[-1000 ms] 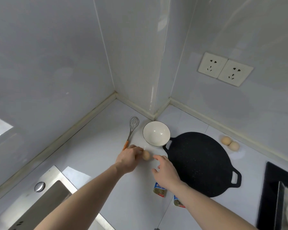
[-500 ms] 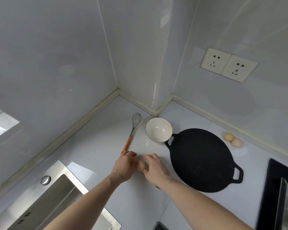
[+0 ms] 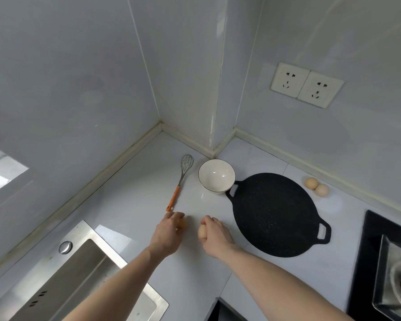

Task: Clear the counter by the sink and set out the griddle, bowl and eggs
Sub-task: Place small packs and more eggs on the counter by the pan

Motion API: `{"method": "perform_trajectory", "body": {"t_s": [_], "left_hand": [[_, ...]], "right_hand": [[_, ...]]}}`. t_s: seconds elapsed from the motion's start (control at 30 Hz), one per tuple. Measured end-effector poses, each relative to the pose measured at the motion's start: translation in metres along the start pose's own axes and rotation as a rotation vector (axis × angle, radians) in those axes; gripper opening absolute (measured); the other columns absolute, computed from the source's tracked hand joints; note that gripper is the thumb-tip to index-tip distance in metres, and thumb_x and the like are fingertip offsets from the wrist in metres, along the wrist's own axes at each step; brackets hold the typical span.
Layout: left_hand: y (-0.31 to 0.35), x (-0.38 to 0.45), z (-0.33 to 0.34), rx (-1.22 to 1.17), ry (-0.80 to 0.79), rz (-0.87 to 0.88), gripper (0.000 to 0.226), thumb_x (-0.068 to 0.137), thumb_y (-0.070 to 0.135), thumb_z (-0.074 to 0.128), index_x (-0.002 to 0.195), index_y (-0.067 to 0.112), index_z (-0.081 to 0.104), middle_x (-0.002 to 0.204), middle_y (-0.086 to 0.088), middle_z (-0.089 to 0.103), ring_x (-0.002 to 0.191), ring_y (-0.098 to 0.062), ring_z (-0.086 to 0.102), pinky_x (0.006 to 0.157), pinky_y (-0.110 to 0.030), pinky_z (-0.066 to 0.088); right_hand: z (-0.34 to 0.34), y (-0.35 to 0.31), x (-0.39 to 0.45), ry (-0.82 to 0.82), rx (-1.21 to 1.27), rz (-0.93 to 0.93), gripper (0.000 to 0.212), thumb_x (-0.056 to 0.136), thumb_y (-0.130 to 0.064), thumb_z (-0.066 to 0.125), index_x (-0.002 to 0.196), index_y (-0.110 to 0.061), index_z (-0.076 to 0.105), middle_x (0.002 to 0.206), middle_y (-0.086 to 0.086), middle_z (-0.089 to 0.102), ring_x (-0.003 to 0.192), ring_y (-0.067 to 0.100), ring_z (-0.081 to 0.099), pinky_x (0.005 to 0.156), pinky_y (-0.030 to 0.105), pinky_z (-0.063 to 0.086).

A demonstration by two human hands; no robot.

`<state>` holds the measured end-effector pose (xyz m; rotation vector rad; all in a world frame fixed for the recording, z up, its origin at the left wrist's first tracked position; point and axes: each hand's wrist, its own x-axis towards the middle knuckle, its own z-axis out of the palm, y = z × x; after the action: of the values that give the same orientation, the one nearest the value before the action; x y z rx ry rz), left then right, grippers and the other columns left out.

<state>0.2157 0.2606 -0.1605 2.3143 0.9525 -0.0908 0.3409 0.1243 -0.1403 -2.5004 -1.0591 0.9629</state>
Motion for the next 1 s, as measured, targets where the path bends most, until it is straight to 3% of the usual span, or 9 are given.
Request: {"method": "perform_trajectory", "body": {"t_s": [0.17, 0.37, 0.5, 0.6, 0.9, 1.0], "left_hand": [[0.009, -0.003, -0.001, 0.050, -0.056, -0.034, 0.028, 0.093, 0.026, 0.061, 0.120, 0.019, 0.061, 0.121, -0.002, 0.054, 0.107, -0.031, 0.063, 0.087, -0.034, 0.048], [0.061, -0.002, 0.010, -0.156, -0.053, 0.007, 0.030, 0.091, 0.035, 0.072, 0.117, 0.024, 0.062, 0.113, 0.004, 0.055, 0.085, -0.016, 0.063, 0.080, -0.027, 0.051], [0.121, 0.004, 0.023, -0.261, -0.092, 0.052, 0.030, 0.090, 0.039, 0.074, 0.115, 0.028, 0.062, 0.113, 0.007, 0.057, 0.089, -0.014, 0.064, 0.079, -0.025, 0.051], [0.169, 0.011, 0.035, -0.287, -0.147, 0.090, 0.032, 0.090, 0.039, 0.075, 0.116, 0.029, 0.059, 0.111, 0.009, 0.058, 0.094, -0.014, 0.063, 0.078, -0.024, 0.049], [0.290, 0.039, 0.068, -0.310, -0.318, 0.111, 0.044, 0.091, 0.031, 0.074, 0.128, 0.022, 0.054, 0.113, 0.006, 0.059, 0.104, -0.014, 0.060, 0.088, -0.030, 0.052], [0.314, 0.051, 0.086, -0.254, -0.342, 0.120, 0.039, 0.091, 0.033, 0.071, 0.124, 0.022, 0.054, 0.109, 0.003, 0.062, 0.095, -0.011, 0.061, 0.077, -0.027, 0.052]], "right_hand": [[-0.015, 0.027, -0.024, 0.055, 0.108, 0.037, 0.043, 0.091, -0.023, 0.067, 0.129, -0.025, 0.048, 0.128, -0.001, 0.055, 0.114, 0.023, 0.056, 0.093, 0.035, 0.049], [-0.059, 0.093, -0.063, 0.213, 0.348, 0.176, 0.044, 0.086, -0.026, 0.076, 0.123, -0.035, 0.054, 0.118, -0.014, 0.056, 0.106, 0.011, 0.059, 0.086, 0.027, 0.052], [-0.096, 0.146, -0.082, 0.357, 0.460, 0.304, 0.046, 0.084, -0.025, 0.079, 0.123, -0.032, 0.056, 0.116, -0.008, 0.064, 0.099, 0.014, 0.065, 0.086, 0.031, 0.057], [-0.116, 0.184, -0.095, 0.433, 0.516, 0.391, 0.044, 0.087, -0.023, 0.077, 0.126, -0.027, 0.056, 0.120, -0.002, 0.062, 0.104, 0.017, 0.063, 0.088, 0.030, 0.053], [-0.150, 0.266, -0.107, 0.536, 0.593, 0.568, 0.047, 0.090, -0.020, 0.073, 0.132, -0.018, 0.054, 0.125, 0.007, 0.060, 0.102, 0.019, 0.054, 0.092, 0.033, 0.049], [-0.157, 0.288, -0.104, 0.549, 0.563, 0.582, 0.048, 0.091, -0.023, 0.071, 0.135, -0.019, 0.053, 0.128, 0.007, 0.060, 0.100, 0.019, 0.053, 0.088, 0.031, 0.048]]}}
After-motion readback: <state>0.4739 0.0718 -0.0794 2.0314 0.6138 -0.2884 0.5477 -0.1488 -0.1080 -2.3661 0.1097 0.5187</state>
